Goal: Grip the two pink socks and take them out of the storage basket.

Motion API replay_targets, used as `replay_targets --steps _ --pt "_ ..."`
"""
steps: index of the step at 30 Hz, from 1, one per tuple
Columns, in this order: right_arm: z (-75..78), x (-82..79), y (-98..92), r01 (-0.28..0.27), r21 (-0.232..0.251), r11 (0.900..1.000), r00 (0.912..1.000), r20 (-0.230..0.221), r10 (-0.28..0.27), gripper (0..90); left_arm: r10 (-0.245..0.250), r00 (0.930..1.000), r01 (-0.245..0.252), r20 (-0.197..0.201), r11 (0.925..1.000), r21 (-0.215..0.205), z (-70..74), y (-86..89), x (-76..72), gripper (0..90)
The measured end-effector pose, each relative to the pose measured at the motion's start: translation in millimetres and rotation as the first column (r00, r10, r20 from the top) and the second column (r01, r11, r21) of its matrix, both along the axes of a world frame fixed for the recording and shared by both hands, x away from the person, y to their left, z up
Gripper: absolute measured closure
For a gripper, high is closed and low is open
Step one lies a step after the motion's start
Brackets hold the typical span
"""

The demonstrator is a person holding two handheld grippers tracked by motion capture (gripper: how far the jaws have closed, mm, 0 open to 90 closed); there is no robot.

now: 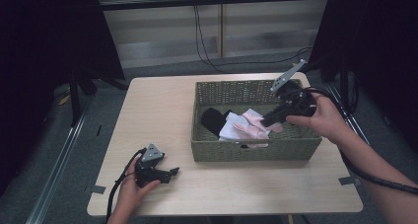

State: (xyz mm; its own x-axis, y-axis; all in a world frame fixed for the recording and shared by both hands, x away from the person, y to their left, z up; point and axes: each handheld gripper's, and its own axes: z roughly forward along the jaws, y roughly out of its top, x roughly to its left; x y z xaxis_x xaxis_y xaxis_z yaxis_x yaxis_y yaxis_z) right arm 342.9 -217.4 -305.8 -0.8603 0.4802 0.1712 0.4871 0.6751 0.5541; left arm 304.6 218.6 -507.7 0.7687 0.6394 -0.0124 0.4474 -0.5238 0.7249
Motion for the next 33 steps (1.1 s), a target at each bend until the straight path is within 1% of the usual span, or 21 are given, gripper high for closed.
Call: replay_targets --steps 6,7,8,9,11,13,14,16,17,19,20,21,22,23,26,27,28,29,31,32,33 --pt "1.6 -12.9 5.5 -0.04 0.012 0.999 0.999 0.019 0.04 81.9 0.0 1.0 0.0 0.0 1.0 0.001 0.0 0.1 0.0 18.9" --pt "1.2 -16.4 7.8 -0.056 0.015 0.998 0.9982 0.024 0.056 81.9 0.0 1.0 0.0 0.0 1.0 0.001 0.0 0.0 0.0 18.9" --pt "1.2 -16.4 7.8 -0.056 0.015 0.998 0.9982 0.024 0.056 81.9 0.0 1.0 0.0 0.0 1.0 0.001 0.0 0.0 0.0 18.9" --pt "0.4 -20.3 10.6 -0.075 0.019 0.997 0.997 0.02 0.075 81.9 0.0 1.0 0.0 0.0 1.0 0.001 0.0 0.1 0.0 18.9" --pt "0.1 -21.9 11.9 -0.08 0.02 0.997 0.9966 0.021 0.079 81.9 -0.001 1.0 0.001 0.0 1.0 0.001 0.1 0.1 0.0 18.9" --pt "-1.5 -28.5 17.2 -0.106 0.025 0.994 0.9942 0.02 0.106 81.8 -0.001 1.0 0.001 0.0 1.0 0.001 0.0 0.1 0.0 18.9" --pt "-2.8 -29.8 18.7 -0.119 0.029 0.992 0.9925 0.029 0.118 81.8 -0.001 1.0 0.001 0.0 1.0 0.001 0.0 0.1 0.0 18.9" --pt "-3.8 -31.8 20.5 -0.124 0.03 0.992 0.992 0.023 0.124 81.7 0.0 1.0 0.0 0.0 1.0 0.001 0.0 0.1 0.0 18.9" --pt "-8.3 -35.3 24.8 -0.138 0.032 0.99 0.9903 0.016 0.138 81.7 -0.001 1.0 0.001 0.0 1.0 0.001 0.0 0.1 0.0 18.9" --pt "-9.6 -36.8 26.1 -0.139 0.024 0.99 0.9902 0.008 0.139 81.7 -0.001 1.0 0.001 0.0 1.0 0.001 0.0 0.1 0.0 18.9" --pt "-15.4 -39.2 29.9 -0.162 0.024 0.987 0.9868 0.005 0.162 81.5 -0.001 1.0 0.001 0.0 1.0 0.001 0.0 0.1 0.0 18.9" --pt "-18.6 -41.1 31.8 -0.162 0.024 0.986 0.9867 -0.008 0.162 81.5 -0.001 1.0 0.001 0.0 1.0 0.001 0.0 0.1 0.0 18.9" --pt "-18.6 -41.1 31.8 -0.162 0.024 0.986 0.9867 -0.008 0.162 81.5 -0.001 1.0 0.001 0.0 1.0 0.001 0.0 0.1 0.0 18.9" --pt "-26.9 -44.1 36.3 -0.183 0.019 0.983 0.9829 -0.019 0.183 81.5 -0.001 1.0 0.001 0.0 1.0 0.001 0.0 0.1 0.1 18.9" --pt "-37.0 -46.4 41.1 -0.191 0.013 0.981 0.981 -0.03 0.192 81.3 -0.001 1.0 0.001 0.0 1.0 0.001 0.0 0.1 0.0 18.9" --pt "-37.0 -46.4 41.1 -0.191 0.013 0.981 0.981 -0.03 0.192 81.3 -0.001 1.0 0.001 0.0 1.0 0.001 0.0 0.1 0.0 18.9" --pt "-44.4 -46.1 43.4 -0.195 0.01 0.981 0.9802 -0.034 0.195 80.9 0.0 1.0 0.0 0.0 1.0 0.001 0.0 0.0 0.0 18.9" --pt "-47.9 -45.9 44.4 -0.195 0.004 0.981 0.9802 -0.035 0.195 80.9 -0.001 1.0 0.001 0.0 1.0 0.001 0.0 0.1 0.0 18.9" --pt "-51.5 -45.5 45.2 -0.196 0.001 0.981 0.98 -0.035 0.196 80.9 0.0 1.0 0.0 0.0 1.0 0.0 0.0 0.0 0.0 18.9" --pt "-59.8 -45.1 46.8 -0.199 0.008 0.98 0.9786 -0.051 0.2 80.9 -0.001 1.0 0.001 0.0 1.0 0.0 0.0 0.1 0.0 18.9" --pt "-63.7 -45.2 48.1 -0.197 0.005 0.98 0.9786 -0.059 0.197 80.9 0.0 1.0 0.0 0.0 1.0 0.001 0.0 0.1 0.0 18.9"
